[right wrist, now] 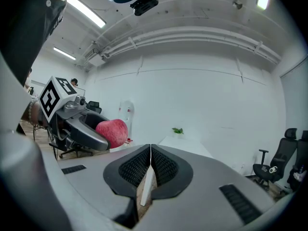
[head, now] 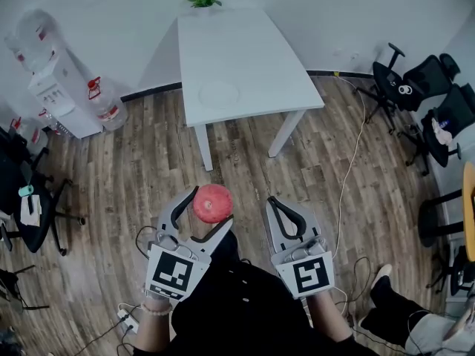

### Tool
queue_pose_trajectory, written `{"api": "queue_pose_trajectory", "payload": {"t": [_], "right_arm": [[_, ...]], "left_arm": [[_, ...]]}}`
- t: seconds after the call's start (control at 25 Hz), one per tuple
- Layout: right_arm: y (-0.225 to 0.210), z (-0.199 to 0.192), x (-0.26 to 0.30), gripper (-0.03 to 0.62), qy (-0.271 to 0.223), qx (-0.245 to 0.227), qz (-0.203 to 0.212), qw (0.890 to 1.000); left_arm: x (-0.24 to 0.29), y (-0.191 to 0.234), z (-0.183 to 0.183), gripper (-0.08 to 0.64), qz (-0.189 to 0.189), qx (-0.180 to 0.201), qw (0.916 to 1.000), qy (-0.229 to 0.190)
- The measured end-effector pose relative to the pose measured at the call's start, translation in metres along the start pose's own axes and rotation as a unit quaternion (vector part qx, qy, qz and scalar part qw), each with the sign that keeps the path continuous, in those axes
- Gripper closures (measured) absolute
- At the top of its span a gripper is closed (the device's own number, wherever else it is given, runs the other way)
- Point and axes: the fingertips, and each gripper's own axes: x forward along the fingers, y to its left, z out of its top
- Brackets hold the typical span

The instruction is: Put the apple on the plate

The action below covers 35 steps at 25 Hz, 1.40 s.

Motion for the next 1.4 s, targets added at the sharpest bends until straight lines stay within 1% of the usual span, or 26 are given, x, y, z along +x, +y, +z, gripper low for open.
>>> {"api": "queue_pose_trajectory", "payload": {"t": [0.04,0.2,0.52,0.92,1.0,1.12,1.24,1.4], "right_arm": [[-0.004,0.000,0.004,0.551,0.001,0.000,-0.001,1.000],[-0.018,0.003,0.022,0.551,0.002,-0.003,-0.002,1.000],[-0.042,0.011,0.056,0.551,0.007,-0.003,-0.002,1.000],[-0.075,0.022,0.103,0.551,0.016,-0.002,-0.012,1.000],[-0.083,0.025,0.113,0.551,0.018,-0.002,-0.014,1.000],[-0.094,0.028,0.126,0.551,0.018,-0.001,-0.017,1.000],[-0.104,0.030,0.141,0.551,0.020,-0.001,-0.021,1.000],[-0.116,0.033,0.160,0.551,0.021,-0.001,-0.028,0.999]], "left_arm": [[0.004,0.004,0.001,0.206,0.000,-0.004,1.0000,0.001],[0.023,0.020,0.003,0.206,-0.007,0.011,0.9999,-0.005],[0.055,0.050,0.012,0.206,-0.011,0.008,0.9999,-0.006],[0.097,0.095,0.020,0.206,-0.021,0.009,0.9997,-0.004],[0.106,0.105,0.023,0.206,-0.023,0.007,0.9997,-0.004],[0.120,0.117,0.026,0.206,-0.021,-0.006,0.9998,0.000],[0.134,0.131,0.027,0.206,-0.028,0.008,0.9996,-0.005],[0.151,0.148,0.028,0.206,-0.034,0.010,0.9994,-0.008]]}}
